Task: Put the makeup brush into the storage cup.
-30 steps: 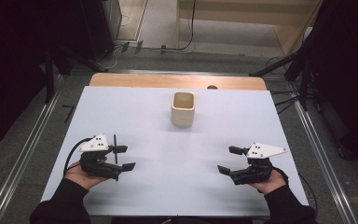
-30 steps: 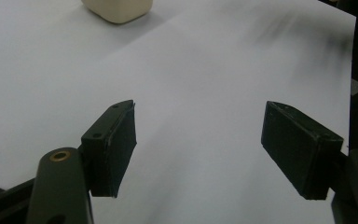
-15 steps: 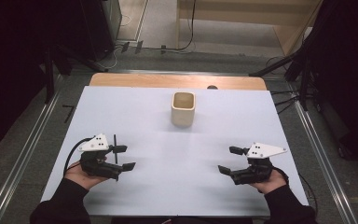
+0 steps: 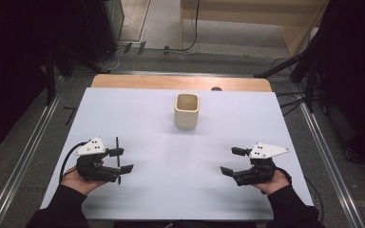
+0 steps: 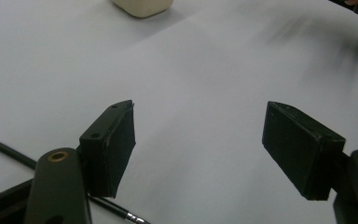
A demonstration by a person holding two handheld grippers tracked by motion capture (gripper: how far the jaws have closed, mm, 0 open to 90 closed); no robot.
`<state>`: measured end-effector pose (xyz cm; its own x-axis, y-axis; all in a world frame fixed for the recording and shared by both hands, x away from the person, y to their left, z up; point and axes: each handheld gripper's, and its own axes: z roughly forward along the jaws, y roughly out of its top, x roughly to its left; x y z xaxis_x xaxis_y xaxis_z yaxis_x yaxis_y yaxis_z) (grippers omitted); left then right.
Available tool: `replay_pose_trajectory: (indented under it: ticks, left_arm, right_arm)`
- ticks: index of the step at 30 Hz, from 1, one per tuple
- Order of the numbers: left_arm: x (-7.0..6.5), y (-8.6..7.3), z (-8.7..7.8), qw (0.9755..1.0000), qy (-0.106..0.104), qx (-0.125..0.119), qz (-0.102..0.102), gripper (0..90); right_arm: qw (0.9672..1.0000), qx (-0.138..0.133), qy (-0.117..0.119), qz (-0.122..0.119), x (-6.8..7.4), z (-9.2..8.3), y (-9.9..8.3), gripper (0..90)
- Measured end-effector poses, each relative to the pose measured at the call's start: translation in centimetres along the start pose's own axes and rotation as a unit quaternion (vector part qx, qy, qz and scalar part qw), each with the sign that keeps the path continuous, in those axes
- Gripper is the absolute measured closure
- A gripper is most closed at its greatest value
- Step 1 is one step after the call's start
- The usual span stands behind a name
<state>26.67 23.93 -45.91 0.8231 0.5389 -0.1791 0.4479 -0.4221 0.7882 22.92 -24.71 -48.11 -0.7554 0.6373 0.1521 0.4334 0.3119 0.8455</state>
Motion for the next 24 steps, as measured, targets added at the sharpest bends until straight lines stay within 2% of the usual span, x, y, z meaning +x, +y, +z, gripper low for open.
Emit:
replay_pose_trajectory:
  ticks: [5,11,12,13,14,16,21,22,24]
  left_arm:
    - [0.0,-0.3,-0.5,0.9999,0.012,-0.002,-0.006,26.1]
    - [0.2,-0.7,-1.2,0.9991,0.036,-0.005,-0.024,26.0]
    - [0.3,-0.8,-1.3,0.9984,0.047,-0.004,-0.032,25.9]
    - [0.3,-0.8,-1.3,0.9984,0.047,-0.004,-0.032,25.9]
    - [0.4,-0.8,-1.4,0.9973,0.059,-0.004,-0.043,25.9]
    - [0.6,-0.8,-1.5,0.9969,0.060,-0.006,-0.051,25.8]
    - [0.7,-0.7,-1.5,0.9963,0.069,-0.002,-0.051,25.5]
    - [0.8,-0.7,-1.4,0.9951,0.081,0.003,-0.057,25.5]
    - [0.9,-0.6,-1.3,0.9938,0.089,0.007,-0.066,25.4]
  right_arm:
    - [1.0000,0.003,-0.002,-0.005,-0.1,0.1,0.2,17.7]
    - [1.0000,-0.005,-0.005,-0.003,-0.1,-0.3,0.2,17.7]
    - [1.0000,-0.007,-0.005,-0.001,0.0,-0.4,0.2,17.7]
    - [1.0000,-0.008,-0.005,0.001,0.0,-0.4,0.2,17.7]
    - [1.0000,-0.009,-0.005,0.001,0.1,-0.5,0.2,17.7]
    - [1.0000,-0.007,-0.006,0.000,0.1,-0.5,0.2,17.6]
    - [0.9999,-0.003,-0.013,0.003,0.2,-0.9,0.0,17.6]
    - [0.9999,-0.005,-0.014,0.006,0.2,-1.0,-0.1,17.6]
    - [0.9998,-0.004,-0.017,0.008,0.1,-0.9,-0.1,17.7]
